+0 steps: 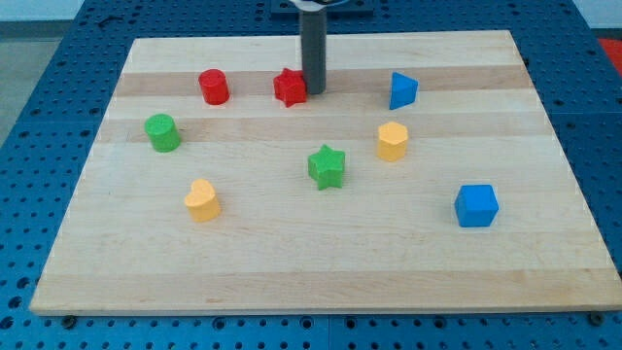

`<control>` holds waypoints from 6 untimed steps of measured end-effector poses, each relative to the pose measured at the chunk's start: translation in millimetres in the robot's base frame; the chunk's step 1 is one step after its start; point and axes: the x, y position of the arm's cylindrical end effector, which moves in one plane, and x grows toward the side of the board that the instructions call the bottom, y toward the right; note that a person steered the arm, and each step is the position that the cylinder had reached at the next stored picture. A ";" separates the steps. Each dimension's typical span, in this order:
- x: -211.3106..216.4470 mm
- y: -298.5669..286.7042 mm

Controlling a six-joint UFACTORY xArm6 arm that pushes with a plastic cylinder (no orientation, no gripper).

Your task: Move your arm towards the center

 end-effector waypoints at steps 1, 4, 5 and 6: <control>0.0 -43.4; -9.1 -27.8; -10.3 16.7; 29.9 13.5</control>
